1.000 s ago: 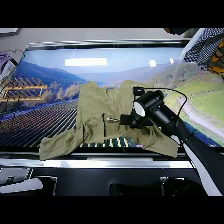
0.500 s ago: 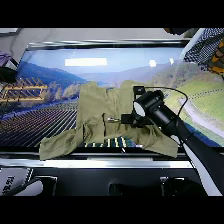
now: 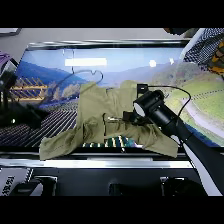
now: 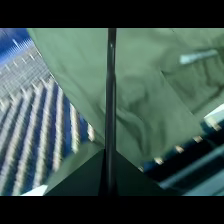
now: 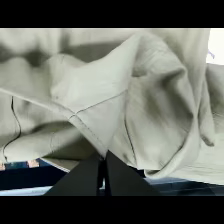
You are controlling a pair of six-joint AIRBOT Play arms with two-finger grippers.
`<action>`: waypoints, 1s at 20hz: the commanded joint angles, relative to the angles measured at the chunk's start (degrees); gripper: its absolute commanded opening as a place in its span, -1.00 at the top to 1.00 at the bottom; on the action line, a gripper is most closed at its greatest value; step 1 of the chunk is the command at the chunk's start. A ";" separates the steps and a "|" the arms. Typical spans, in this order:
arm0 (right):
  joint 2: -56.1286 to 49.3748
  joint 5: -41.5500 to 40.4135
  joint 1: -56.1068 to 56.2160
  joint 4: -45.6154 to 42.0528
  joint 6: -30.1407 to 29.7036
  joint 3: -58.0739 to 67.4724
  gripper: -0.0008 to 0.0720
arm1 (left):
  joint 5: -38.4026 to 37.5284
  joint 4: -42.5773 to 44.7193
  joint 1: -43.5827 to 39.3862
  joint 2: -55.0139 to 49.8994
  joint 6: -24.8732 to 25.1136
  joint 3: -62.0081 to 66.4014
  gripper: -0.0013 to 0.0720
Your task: Fold the clothes and pants, and hang the long-sleeved shirts on hangers.
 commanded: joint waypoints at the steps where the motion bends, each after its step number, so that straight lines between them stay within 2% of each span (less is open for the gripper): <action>1: 0.04 -0.39 0.02 -1.40 2.29 0.04 0.89 | -9.20 -1.03 -1.27 9.86 -7.96 -5.75 0.93; 4: 0.04 -0.44 0.02 -2.14 2.32 0.04 0.89 | -13.27 -4.04 -1.27 16.87 -8.28 -8.85 0.93; 6: 0.04 -0.39 0.02 -2.73 2.36 0.04 0.89 | -16.46 -5.42 -1.27 20.72 -11.02 -10.84 0.93; 10: 0.04 -0.39 0.02 -4.59 3.52 0.00 0.89 | -22.43 -8.63 -1.27 25.42 -11.39 -13.33 0.93; 13: 0.04 -0.66 0.02 -4.94 4.24 0.00 0.89 | -22.77 -9.11 -1.27 28.20 -12.85 -13.42 0.93; 20: 0.04 -2.14 -0.13 -4.94 4.61 0.00 0.89 | -22.67 -12.31 -1.27 29.09 -12.76 -16.35 0.93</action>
